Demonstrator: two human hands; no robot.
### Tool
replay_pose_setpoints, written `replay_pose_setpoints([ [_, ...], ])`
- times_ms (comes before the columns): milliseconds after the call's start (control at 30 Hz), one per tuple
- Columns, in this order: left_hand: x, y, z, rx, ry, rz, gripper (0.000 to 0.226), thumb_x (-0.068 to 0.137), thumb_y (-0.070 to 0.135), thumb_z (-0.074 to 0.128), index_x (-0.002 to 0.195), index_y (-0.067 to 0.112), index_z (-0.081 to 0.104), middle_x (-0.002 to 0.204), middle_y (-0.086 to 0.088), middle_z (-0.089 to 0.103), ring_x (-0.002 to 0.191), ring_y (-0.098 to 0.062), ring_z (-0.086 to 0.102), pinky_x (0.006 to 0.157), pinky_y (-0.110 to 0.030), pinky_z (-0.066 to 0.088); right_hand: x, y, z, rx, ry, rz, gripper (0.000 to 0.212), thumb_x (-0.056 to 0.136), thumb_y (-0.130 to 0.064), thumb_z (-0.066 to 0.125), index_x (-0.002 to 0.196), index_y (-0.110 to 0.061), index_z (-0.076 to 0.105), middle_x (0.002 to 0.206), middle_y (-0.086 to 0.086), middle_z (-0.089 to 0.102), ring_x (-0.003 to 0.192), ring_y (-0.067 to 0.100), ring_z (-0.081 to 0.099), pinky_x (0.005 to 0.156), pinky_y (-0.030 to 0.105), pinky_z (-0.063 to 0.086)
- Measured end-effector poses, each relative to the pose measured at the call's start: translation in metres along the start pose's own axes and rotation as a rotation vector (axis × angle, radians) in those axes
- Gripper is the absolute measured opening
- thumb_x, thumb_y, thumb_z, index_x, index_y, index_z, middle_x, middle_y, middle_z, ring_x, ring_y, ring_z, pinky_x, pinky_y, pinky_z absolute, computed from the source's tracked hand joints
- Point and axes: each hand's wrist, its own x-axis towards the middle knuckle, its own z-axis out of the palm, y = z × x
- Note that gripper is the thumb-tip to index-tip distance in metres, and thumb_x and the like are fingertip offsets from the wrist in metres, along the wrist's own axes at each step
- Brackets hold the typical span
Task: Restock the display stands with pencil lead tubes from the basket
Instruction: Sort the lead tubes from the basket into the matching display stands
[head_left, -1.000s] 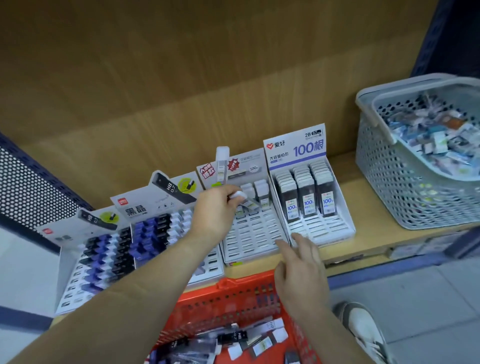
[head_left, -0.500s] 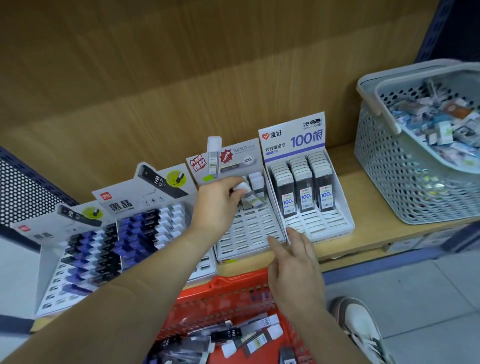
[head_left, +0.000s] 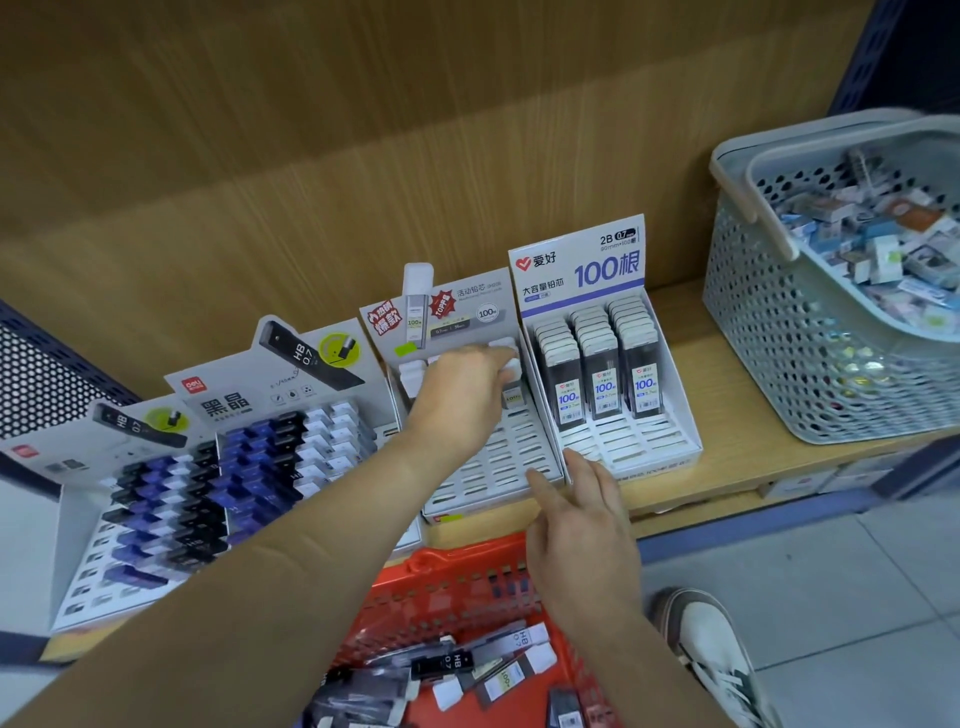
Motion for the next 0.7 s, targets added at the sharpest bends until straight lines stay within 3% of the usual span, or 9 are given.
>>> replay_pose_setpoints([
  [100,-0.002,-0.003,-0.001,-0.138,0.091,-0.124,0.013,0.093,0.018,0.058,0.105,0.014,0.056,0.091,-0.012,0.069,0.085,-0.029,0.063,0.071,-0.037,0.051,0.001,0.000,-0.001,-0.001,-0.005,0.004,0.046,0.073,-0.010,0.074,0.118,-0.019,0.073,0.130,0.017,0.061,0.123,0.037,0.054,0.100,0.050,0.050],
  [300,0.000,-0.006,0.014,-0.071,0.154,-0.012,0.008,0.088,0.012,0.063,0.095,0.011,0.067,0.090,-0.008,0.066,0.085,-0.029,0.060,0.067,-0.027,0.037,0.001,-0.001,-0.001,0.017,-0.011,0.012,0.045,0.075,-0.009,0.070,0.118,-0.019,0.073,0.130,0.016,0.061,0.123,0.036,0.053,0.102,0.050,0.048],
  [467,-0.009,-0.003,0.013,-0.064,0.154,-0.078,0.025,0.089,0.005,0.056,0.111,0.011,0.067,0.106,-0.011,0.060,0.101,-0.033,0.054,0.084,-0.037,0.045,0.008,-0.001,-0.013,0.086,-0.081,0.022,0.049,0.080,-0.008,0.063,0.127,-0.022,0.067,0.136,0.012,0.055,0.128,0.032,0.046,0.106,0.046,0.044],
  [567,-0.039,0.006,-0.001,-0.183,0.177,-0.163,0.030,0.090,0.007,0.054,0.117,0.016,0.063,0.110,-0.003,0.057,0.096,-0.022,0.056,0.086,-0.032,0.047,0.012,-0.004,-0.024,0.114,-0.094,0.032,0.054,0.082,-0.009,0.060,0.134,-0.023,0.060,0.140,0.012,0.053,0.130,0.032,0.043,0.103,0.050,0.044],
  [700,-0.120,0.004,-0.015,-0.317,0.093,-0.236,0.022,0.093,0.014,0.055,0.104,0.026,0.069,0.094,0.015,0.061,0.074,0.001,0.052,0.071,-0.012,0.040,0.010,-0.011,-0.034,0.198,0.001,-0.127,0.044,0.082,-0.004,0.058,0.124,-0.013,0.066,0.125,0.010,0.060,0.110,0.031,0.060,0.090,0.044,0.053],
])
